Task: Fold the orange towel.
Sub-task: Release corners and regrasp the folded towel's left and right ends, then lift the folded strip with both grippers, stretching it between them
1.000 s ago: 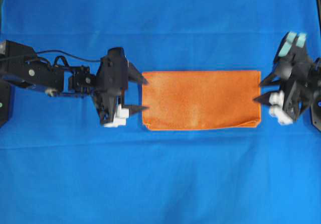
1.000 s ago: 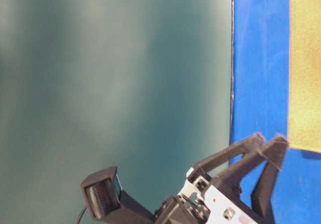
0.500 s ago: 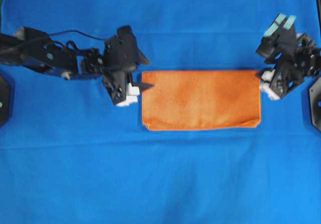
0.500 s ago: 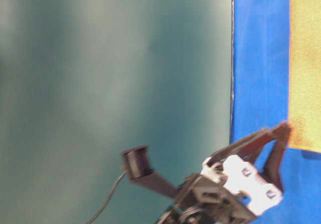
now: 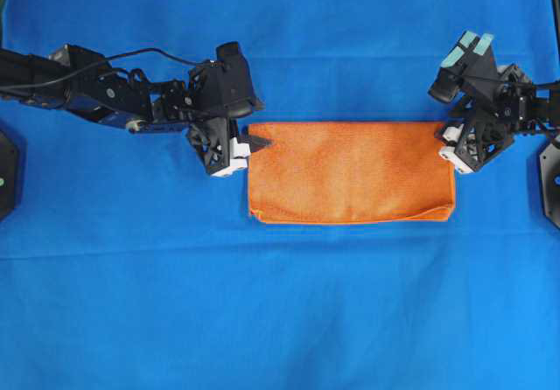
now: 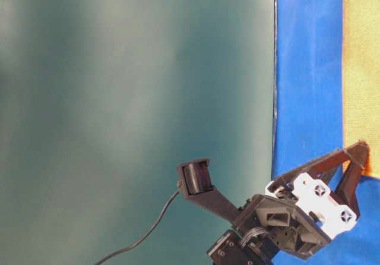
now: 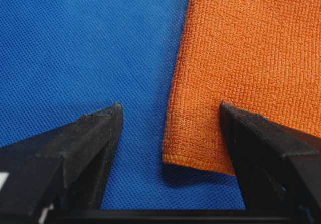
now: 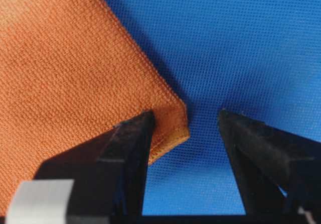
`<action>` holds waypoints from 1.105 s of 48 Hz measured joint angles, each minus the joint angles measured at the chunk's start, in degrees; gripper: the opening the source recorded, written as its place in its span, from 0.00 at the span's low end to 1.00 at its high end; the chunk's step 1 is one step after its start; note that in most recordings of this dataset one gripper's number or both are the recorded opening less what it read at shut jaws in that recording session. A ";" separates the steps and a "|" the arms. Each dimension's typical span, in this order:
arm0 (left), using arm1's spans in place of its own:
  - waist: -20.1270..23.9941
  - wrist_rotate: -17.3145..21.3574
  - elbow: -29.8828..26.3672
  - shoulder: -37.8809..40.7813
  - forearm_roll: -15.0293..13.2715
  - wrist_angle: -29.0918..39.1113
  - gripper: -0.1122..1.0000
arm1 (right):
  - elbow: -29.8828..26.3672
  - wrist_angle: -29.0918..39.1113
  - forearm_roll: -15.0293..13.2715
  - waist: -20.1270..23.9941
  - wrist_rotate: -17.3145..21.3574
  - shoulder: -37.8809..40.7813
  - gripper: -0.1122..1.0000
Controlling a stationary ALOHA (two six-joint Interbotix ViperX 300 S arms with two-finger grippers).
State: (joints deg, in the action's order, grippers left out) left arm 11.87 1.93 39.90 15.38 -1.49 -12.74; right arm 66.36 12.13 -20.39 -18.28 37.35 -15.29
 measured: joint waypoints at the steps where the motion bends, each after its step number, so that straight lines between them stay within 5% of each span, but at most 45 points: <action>1: 0.00 0.00 -0.18 0.18 0.00 0.00 0.71 | 0.09 -0.26 -0.09 0.00 0.00 -0.09 0.59; 13: -0.97 -0.09 -2.11 0.97 0.09 4.13 0.36 | 1.49 -4.48 -0.09 0.09 -0.09 0.00 0.13; 17: -1.49 0.00 -2.64 1.14 0.18 5.19 0.22 | 1.67 -5.27 0.00 0.35 -0.26 0.00 0.13; 23: -1.67 0.00 -2.81 1.14 0.18 5.98 0.13 | 1.58 -5.54 0.00 0.88 -0.26 0.00 0.13; 37: -1.58 0.00 -2.90 -0.62 0.09 10.02 0.13 | 1.49 -3.25 -0.09 0.97 -0.26 -2.11 0.13; 53: -1.58 0.00 -2.37 -12.48 0.09 17.49 0.13 | -0.62 9.49 -0.09 1.32 -1.23 -18.37 0.13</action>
State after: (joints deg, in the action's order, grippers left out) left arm 10.28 1.93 37.53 2.90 -1.41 4.75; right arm 65.74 21.62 -20.48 -16.96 36.12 -33.66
